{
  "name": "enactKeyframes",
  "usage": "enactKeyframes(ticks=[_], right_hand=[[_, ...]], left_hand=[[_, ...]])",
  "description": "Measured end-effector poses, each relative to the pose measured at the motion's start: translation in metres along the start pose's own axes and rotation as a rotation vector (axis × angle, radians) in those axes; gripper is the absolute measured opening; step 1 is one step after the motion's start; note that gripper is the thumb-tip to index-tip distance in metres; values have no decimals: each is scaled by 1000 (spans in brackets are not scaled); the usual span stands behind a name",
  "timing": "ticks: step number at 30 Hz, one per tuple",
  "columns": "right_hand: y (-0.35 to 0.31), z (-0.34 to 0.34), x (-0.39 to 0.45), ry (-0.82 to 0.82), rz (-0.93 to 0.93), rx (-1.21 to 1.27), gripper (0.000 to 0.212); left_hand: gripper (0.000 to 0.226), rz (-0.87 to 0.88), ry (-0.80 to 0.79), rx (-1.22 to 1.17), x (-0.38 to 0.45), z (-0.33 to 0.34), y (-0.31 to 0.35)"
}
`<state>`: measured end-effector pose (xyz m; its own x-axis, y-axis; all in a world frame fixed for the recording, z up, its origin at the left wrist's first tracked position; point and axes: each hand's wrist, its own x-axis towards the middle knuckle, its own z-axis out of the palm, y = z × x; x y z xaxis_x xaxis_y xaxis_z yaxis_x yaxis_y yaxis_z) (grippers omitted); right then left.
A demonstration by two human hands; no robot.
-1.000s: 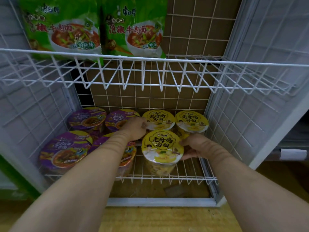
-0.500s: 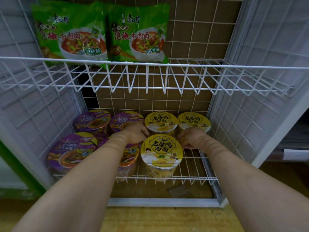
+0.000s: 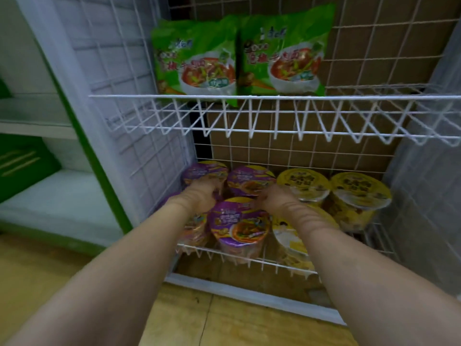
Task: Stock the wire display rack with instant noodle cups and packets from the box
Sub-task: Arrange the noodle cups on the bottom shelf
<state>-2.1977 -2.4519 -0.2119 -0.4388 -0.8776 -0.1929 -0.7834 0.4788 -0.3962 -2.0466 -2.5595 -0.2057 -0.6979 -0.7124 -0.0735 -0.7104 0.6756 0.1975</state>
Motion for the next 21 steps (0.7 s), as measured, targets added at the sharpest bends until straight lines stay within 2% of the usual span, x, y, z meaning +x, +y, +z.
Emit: enactKeyframes(ticks=[3, 6, 10, 14, 17, 21], right_hand=[[-4, 11, 12, -12, 20, -90, 57], [1, 22, 17, -40, 43, -111, 63], [0, 24, 20, -52, 97, -148, 65], [1, 24, 28, -86, 133, -121, 65], [5, 27, 34, -104, 160, -115, 74], [4, 20, 28, -92, 196, -83, 63]], left_hand=[[58, -117, -24, 34, -12, 0, -34], [75, -245, -127, -51, -15, 2, -54], [85, -176, -227, -99, -18, 5, -58], [92, -119, -231, -229, -21, 1, -63], [99, -109, -226, -256, -20, 3, -62], [108, -119, -210, -267, -13, 5, -66]])
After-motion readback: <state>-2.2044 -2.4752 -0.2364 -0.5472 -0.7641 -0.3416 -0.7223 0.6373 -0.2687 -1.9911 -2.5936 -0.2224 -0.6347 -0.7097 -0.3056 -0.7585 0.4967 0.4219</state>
